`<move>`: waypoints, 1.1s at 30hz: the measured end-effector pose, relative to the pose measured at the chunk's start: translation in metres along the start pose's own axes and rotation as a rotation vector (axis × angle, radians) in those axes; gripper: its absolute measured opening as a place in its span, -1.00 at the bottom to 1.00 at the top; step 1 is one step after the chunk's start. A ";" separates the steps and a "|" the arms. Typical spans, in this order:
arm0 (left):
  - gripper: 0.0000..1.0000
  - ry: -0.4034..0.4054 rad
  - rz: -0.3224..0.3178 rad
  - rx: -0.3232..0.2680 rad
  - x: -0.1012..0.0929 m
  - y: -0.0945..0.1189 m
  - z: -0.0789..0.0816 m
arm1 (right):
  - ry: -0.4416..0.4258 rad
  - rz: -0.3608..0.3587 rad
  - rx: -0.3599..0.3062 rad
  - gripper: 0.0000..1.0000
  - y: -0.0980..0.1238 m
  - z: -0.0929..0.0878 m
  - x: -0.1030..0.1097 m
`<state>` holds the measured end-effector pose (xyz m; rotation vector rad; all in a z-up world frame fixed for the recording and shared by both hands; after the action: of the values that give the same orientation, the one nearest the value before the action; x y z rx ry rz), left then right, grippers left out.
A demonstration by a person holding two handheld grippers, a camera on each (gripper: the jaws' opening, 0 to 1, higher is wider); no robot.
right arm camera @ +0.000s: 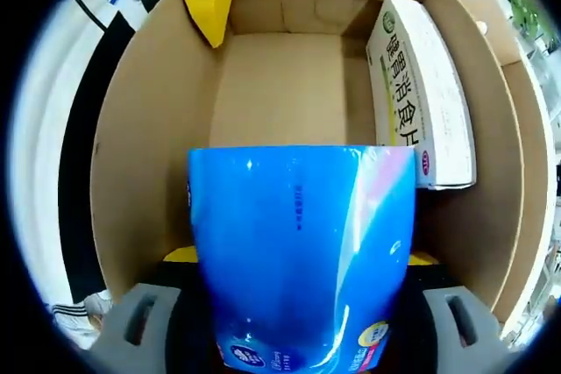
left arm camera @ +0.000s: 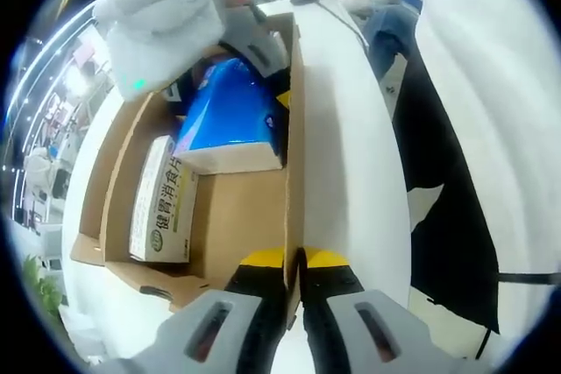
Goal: Operate the shoe box by opening the lid, removing the specified soft item, and placing it in the target area until the item is outside and the box remains undamaged.
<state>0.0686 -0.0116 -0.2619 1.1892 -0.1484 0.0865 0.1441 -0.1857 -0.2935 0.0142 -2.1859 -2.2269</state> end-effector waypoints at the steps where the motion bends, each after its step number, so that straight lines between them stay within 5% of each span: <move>1: -0.93 -0.002 -0.003 -0.001 0.000 0.000 0.000 | -0.001 0.001 0.002 0.72 0.000 0.000 0.000; 15: -0.95 0.015 -0.025 0.001 0.000 0.000 -0.001 | 0.035 0.012 0.044 0.58 0.009 0.006 0.000; 28: -0.95 0.015 -0.017 -0.001 0.001 0.000 -0.002 | 0.015 -0.008 0.011 0.58 0.043 0.006 -0.005; 33: -0.95 0.021 -0.014 -0.004 0.001 -0.001 -0.002 | -0.046 -0.019 -0.054 0.58 0.050 0.000 -0.002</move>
<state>0.0695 -0.0102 -0.2631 1.1848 -0.1217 0.0863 0.1469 -0.1866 -0.2433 -0.0175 -2.1553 -2.3187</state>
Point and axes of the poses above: the point that each gripper's makers call its tool centre point, and the gripper's own axes: y roughly backward along the fingers, x roughly to its left, z roughly out of its top, the point moved 9 cm from there along y, roughly backward along the fingers, and after that the axes turned 4 degrees about x, right-handed, at the moved point
